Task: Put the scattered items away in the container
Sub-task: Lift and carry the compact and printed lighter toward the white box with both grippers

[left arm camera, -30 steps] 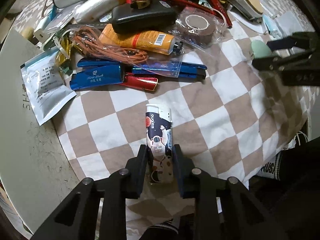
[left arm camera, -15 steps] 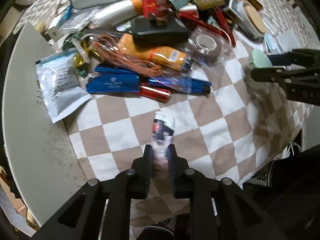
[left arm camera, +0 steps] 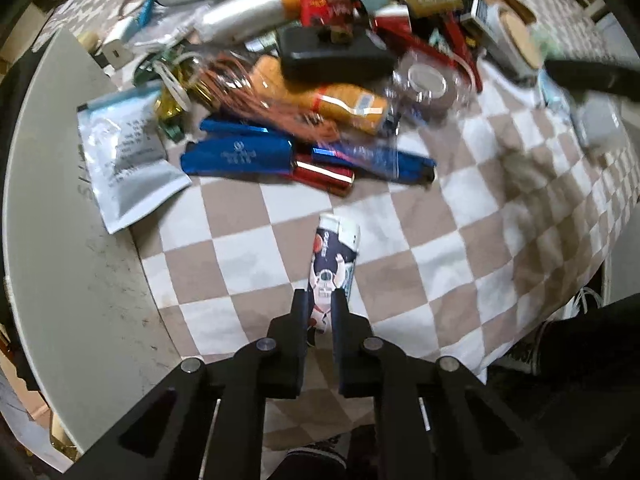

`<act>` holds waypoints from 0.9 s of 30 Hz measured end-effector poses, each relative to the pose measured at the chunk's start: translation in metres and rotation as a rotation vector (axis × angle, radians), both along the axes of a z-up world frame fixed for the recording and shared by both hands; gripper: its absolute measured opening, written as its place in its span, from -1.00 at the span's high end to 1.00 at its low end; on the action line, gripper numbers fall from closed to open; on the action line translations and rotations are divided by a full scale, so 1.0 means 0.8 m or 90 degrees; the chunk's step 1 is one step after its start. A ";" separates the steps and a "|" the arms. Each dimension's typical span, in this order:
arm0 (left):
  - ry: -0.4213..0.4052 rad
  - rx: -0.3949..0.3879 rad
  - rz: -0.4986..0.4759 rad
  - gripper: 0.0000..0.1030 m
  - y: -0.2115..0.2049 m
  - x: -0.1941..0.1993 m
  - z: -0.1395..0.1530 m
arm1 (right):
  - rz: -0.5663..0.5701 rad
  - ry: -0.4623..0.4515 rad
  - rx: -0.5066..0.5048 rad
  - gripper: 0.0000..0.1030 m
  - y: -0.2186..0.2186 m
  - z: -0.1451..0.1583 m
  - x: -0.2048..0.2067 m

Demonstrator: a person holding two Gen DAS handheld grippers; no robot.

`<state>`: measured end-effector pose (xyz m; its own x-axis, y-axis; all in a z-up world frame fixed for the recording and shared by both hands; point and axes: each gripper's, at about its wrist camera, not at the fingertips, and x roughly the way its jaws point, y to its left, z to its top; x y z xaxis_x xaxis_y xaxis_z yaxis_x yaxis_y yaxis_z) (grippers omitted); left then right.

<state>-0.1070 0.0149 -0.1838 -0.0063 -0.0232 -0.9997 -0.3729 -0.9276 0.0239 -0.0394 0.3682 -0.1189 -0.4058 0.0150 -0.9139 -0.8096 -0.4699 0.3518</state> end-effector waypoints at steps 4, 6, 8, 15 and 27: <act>-0.001 -0.017 -0.012 0.20 0.006 -0.001 -0.006 | -0.017 0.043 -0.001 -0.01 0.007 0.030 0.005; -0.006 -0.023 -0.020 0.20 0.007 -0.002 -0.010 | -0.022 0.064 -0.001 -0.01 0.008 0.040 0.005; -0.014 -0.027 -0.027 0.49 0.010 0.000 -0.015 | -0.024 0.081 0.001 -0.01 0.004 0.048 -0.001; -0.005 -0.035 -0.046 0.52 0.017 0.005 -0.009 | -0.040 0.143 0.014 -0.01 -0.004 0.079 -0.027; 0.073 0.072 0.015 0.52 -0.017 -0.013 0.076 | -0.042 0.181 0.016 -0.01 -0.006 0.103 -0.064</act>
